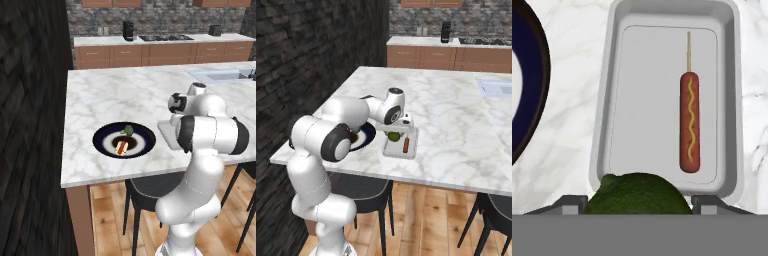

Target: Place one cooked food and one vegetable from the large plate to each tupperware container.

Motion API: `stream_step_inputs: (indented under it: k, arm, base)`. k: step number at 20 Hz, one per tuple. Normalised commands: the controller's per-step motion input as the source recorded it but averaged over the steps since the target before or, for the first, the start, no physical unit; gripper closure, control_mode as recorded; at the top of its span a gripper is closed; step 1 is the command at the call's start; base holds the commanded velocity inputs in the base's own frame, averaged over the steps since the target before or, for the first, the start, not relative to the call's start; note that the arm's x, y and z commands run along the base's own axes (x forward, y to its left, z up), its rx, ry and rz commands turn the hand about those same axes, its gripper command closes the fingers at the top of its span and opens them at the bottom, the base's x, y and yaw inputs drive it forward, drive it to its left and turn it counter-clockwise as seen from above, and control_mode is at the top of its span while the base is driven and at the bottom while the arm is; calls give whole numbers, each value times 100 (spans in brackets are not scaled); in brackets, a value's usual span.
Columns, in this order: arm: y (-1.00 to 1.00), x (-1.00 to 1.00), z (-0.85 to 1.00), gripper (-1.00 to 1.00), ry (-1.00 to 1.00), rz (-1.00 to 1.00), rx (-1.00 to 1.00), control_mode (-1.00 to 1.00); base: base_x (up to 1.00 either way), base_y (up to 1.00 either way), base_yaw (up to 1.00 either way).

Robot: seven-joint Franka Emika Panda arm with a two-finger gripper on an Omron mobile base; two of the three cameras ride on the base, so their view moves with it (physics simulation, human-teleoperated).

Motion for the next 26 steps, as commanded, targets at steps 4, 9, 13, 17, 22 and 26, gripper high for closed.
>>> stream_step_inputs:
  k: [4,9,13,17,22,26]
  arm:
    - [1,30,-42,100,1,0,0,-100]
    - [0,19,-49,100,0,0,-1,-100]
    - [-1,28,-25,100,-2,0,0,-100]
    - [1,4,-1,-100,-3,0,0,-100]
    - [0,3,0,-100,0,0,0,-100]
    - [0,0,16,-100,0,0,0,-100]
  base:
    - [0,0,0]
    - [0,0,0]
    - [0,0,0]
    - [0,0,0]
    - [0,0,0]
    - [0,0,0]
